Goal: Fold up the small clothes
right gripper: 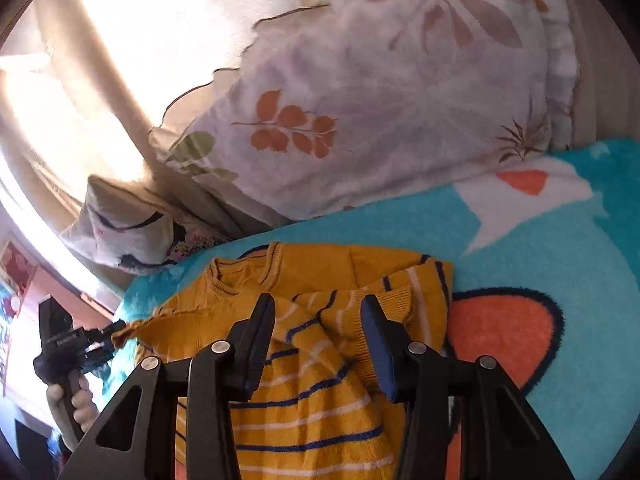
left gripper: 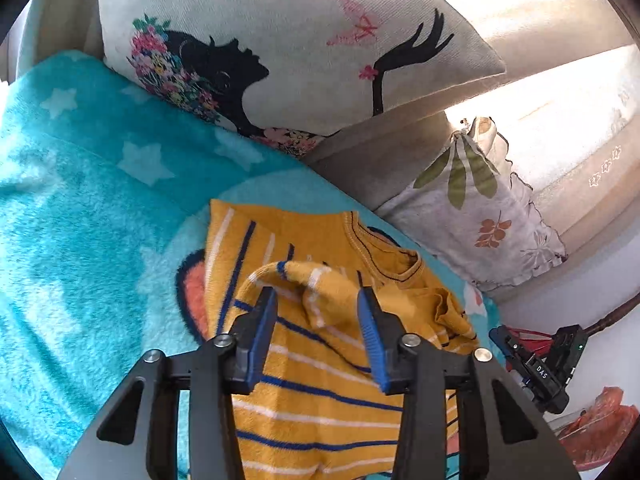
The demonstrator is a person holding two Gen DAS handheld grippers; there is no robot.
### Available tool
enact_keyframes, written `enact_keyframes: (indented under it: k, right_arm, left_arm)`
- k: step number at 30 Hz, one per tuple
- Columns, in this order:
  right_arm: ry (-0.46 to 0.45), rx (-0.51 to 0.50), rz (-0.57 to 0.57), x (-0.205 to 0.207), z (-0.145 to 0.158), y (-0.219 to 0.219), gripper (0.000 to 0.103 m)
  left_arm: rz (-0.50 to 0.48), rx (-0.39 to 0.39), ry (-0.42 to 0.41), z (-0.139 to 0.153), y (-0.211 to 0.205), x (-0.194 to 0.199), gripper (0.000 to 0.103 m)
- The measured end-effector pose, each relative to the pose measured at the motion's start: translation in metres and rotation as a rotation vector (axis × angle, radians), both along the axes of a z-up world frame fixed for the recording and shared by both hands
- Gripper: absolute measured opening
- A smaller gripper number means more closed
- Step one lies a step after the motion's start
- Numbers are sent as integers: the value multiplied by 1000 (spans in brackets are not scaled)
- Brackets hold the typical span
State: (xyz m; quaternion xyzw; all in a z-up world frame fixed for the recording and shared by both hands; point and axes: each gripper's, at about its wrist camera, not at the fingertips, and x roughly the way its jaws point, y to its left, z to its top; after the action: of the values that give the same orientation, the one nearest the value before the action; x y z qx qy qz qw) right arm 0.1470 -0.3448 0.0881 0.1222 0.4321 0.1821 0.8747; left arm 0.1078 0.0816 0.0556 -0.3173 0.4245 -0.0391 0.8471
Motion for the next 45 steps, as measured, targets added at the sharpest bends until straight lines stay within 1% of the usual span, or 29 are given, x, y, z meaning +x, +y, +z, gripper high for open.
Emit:
enact_keyframes:
  k: [1, 2, 4, 6, 8, 9, 10, 11, 12, 14, 16, 17, 18, 19, 21, 25, 27, 29, 33, 34, 35, 37, 38, 39, 40, 41, 42, 44, 45]
  right_arm:
    - [-19, -59, 43, -2, 0, 13, 58]
    - [-36, -117, 72, -2, -2, 25, 62]
    - [-59, -246, 127, -2, -10, 46, 63]
    - [-58, -334, 165, 2, -23, 60, 63]
    - [-50, -402, 166, 10, -35, 65, 63]
    - [-28, -422, 160, 17, -42, 65, 56]
    - [0, -439, 136, 24, -48, 62, 46]
    - [25, -456, 93, 32, -54, 56, 27]
    - [42, -446, 42, 39, -58, 45, 26]
    - [83, -363, -53, 51, -63, 19, 25]
    - [109, -310, -132, 55, -66, -3, 25]
    - [114, -282, -152, 56, -65, -11, 30]
    - [114, -260, -163, 55, -64, -18, 40]
    - [105, -240, -172, 52, -61, -22, 43]
    - [84, -191, -181, 42, -52, -32, 52]
    - [58, -111, -192, 15, -33, -55, 55]
    - [39, -107, -197, 1, -21, -61, 60]
    - [37, -104, -197, -16, -16, -71, 61]
    - [94, -54, -151, -40, -25, -75, 65]
    - [108, -39, -140, -48, -28, -75, 65]
    - [122, -28, -132, -55, -33, -76, 67]
    - [149, -13, -120, -68, -46, -75, 68]
    - [164, -5, -114, -72, -53, -72, 68]
    - [183, 12, -102, -74, -62, -69, 68]
    - [206, 34, -78, -75, -69, -65, 63]
    - [227, 58, -49, -74, -73, -63, 32]
    - [250, 74, -27, -73, -74, -61, 16]
    - [236, 42, -43, -73, -66, -65, 14]
    - [228, 16, -58, -74, -63, -67, 13]
  left_arm:
    - [-8, 18, -7, 3, -2, -5, 41]
    - [-19, 34, -10, 5, -4, -10, 44]
    - [-49, 81, -3, 6, -9, -16, 47]
    - [-91, 148, 13, 1, -22, -16, 47]
    - [-127, 195, 30, -5, -32, -15, 47]
    - [-134, 209, 41, -10, -36, -14, 47]
    - [-133, 218, 57, -15, -38, -11, 47]
    - [-127, 225, 75, -19, -40, -9, 47]
    - [-120, 227, 87, -23, -40, -8, 47]
    - [-113, 216, 88, -26, -40, -10, 47]
    - [-109, 195, 80, -25, -38, -15, 47]
    - [-106, 186, 74, -24, -37, -18, 47]
    - [-99, 182, 70, -23, -36, -22, 47]
    - [-91, 179, 66, -22, -34, -26, 47]
    - [-72, 170, 64, -23, -30, -36, 48]
    - [-40, 153, 73, -26, -23, -53, 49]
    - [-29, 145, 79, -30, -21, -59, 49]
    - [-25, 129, 92, -38, -19, -63, 51]
    - [-44, 94, 122, -54, -24, -64, 53]
    - [-54, 93, 116, -56, -28, -65, 58]
    - [-59, 99, 108, -57, -32, -66, 62]
    - [-65, 125, 100, -57, -39, -66, 62]
    - [-74, 141, 100, -57, -42, -65, 53]
    - [-85, 161, 107, -56, -45, -64, 37]
    - [-96, 185, 126, -54, -47, -62, 8]
    - [-98, 194, 136, -50, -44, -61, 8]
    - [-94, 194, 130, -44, -39, -62, 8]
    - [-79, 229, 125, -30, -28, -66, 8]
    - [-70, 232, 122, -26, -23, -68, 8]
